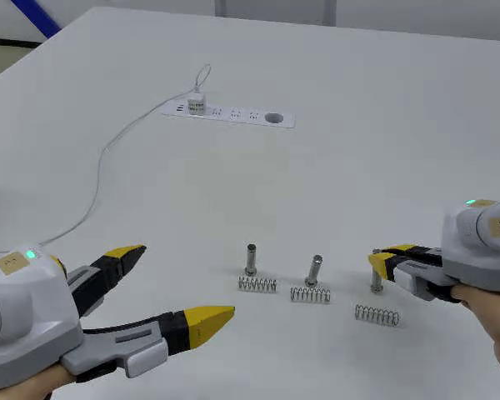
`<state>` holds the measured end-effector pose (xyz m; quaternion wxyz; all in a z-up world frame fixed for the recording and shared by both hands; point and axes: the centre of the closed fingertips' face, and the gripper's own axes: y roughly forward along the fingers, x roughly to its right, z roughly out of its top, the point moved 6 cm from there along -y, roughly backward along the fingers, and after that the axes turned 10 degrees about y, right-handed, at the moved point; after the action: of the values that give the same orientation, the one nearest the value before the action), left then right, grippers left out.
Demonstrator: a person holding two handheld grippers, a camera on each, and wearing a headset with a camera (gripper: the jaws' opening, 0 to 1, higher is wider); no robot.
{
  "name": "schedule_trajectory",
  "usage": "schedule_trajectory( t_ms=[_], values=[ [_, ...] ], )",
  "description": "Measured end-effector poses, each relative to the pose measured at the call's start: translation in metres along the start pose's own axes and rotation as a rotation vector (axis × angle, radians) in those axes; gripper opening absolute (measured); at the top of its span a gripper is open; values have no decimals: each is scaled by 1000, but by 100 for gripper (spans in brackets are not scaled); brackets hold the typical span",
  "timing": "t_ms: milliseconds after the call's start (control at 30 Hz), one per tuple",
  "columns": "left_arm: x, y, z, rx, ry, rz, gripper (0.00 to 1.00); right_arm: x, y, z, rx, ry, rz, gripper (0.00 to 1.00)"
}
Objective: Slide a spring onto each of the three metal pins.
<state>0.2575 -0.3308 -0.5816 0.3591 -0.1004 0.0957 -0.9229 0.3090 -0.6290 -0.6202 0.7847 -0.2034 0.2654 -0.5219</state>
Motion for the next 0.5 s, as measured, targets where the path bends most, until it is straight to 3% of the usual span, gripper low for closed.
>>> schedule_trajectory(
  t_ms=[133, 500],
  values=[
    [1, 0, -1, -9, 2, -5, 96, -1, 0, 0, 10, 4, 9, 8],
    [0, 0, -2, -14, 8, -4, 96, -4, -5, -5, 16, -71, 3, 8]
  ],
)
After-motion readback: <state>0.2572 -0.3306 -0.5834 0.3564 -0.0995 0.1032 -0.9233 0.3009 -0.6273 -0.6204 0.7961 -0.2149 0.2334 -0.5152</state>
